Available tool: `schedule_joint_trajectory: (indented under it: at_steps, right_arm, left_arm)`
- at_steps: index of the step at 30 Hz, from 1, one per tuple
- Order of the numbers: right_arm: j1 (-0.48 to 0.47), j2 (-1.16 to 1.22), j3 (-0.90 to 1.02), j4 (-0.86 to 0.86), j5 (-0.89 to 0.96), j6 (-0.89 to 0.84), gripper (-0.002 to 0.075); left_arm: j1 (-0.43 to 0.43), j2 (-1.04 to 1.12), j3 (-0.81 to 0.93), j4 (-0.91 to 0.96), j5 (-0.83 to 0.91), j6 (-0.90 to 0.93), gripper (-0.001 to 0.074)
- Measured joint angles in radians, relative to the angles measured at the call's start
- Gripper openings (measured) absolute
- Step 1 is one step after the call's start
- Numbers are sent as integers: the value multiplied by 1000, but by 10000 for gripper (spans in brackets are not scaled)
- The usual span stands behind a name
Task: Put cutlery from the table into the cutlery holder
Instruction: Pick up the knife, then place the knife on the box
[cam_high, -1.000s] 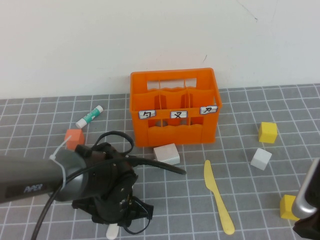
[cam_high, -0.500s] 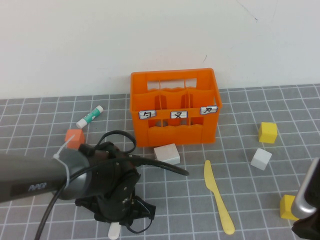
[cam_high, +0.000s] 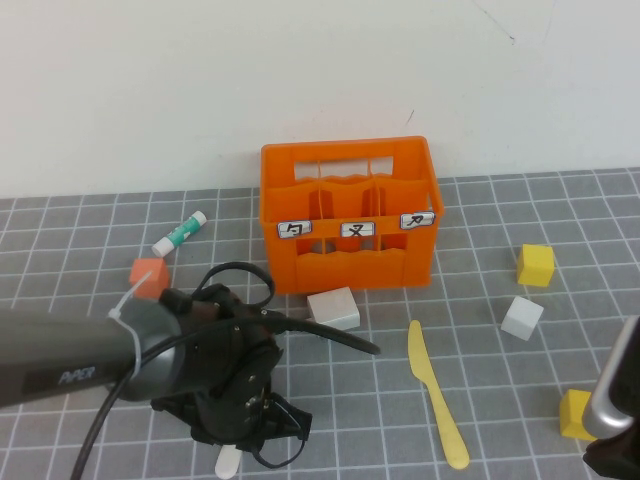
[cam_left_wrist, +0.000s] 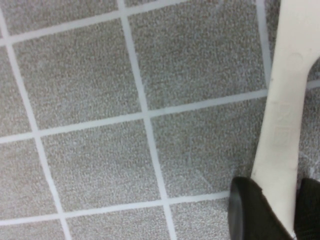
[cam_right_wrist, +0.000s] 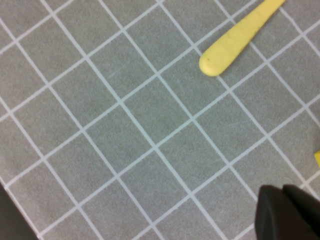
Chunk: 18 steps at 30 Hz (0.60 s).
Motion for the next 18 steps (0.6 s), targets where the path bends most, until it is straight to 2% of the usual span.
schedule_joint_trajectory:
  at_steps: [7, 16, 18]
  right_arm:
    - [0, 0, 0, 0, 0, 0, -2]
    - [0, 0, 0, 2, 0, -1, -2]
    - [0, 0, 0, 2, 0, -1, -2]
  left_arm:
    - [1, -75, 12, -8, -8, 2, 159]
    - [1, -314, 12, 5, -1, 4, 157]
    - [1, -357, 12, 11, -6, 4, 129]
